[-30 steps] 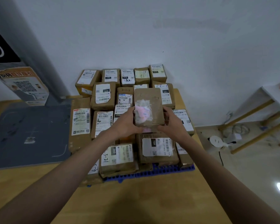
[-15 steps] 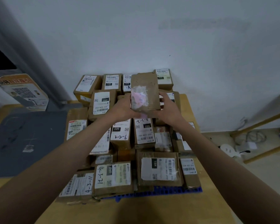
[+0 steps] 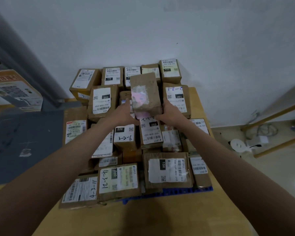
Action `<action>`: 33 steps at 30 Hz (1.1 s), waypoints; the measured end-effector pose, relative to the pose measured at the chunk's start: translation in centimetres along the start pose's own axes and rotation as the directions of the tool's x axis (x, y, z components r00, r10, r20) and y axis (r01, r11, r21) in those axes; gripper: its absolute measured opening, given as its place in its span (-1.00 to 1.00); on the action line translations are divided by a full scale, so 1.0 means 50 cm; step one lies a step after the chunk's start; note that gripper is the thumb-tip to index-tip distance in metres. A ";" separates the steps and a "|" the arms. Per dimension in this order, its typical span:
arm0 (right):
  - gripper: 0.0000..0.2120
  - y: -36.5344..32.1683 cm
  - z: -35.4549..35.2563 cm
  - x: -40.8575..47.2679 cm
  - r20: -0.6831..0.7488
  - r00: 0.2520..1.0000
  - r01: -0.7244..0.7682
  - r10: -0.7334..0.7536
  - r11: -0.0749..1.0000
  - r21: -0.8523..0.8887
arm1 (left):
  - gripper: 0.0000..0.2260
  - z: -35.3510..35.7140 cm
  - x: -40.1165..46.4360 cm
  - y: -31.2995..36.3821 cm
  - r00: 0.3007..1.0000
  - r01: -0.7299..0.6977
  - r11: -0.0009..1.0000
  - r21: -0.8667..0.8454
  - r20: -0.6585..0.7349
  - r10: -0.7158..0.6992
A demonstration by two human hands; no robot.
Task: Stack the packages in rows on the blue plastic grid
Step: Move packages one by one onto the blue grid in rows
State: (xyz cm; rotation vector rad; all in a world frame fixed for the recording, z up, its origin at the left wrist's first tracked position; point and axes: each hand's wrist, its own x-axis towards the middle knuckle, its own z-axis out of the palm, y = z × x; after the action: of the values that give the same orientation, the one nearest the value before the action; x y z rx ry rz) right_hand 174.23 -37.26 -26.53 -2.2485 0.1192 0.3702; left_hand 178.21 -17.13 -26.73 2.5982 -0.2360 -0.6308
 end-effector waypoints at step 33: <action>-0.64 -0.026 0.381 -0.417 -0.004 0.966 -0.257 0.257 0.964 -0.069 | -0.27 0.190 -0.478 -0.371 0.989 0.146 0.986 0.080 -0.018 -0.145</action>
State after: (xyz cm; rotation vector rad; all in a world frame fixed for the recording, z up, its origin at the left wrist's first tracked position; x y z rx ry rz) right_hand 150.40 -22.72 -30.86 -2.3050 0.4042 0.5247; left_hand 153.78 1.89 -33.54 2.7148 -0.0692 -0.6684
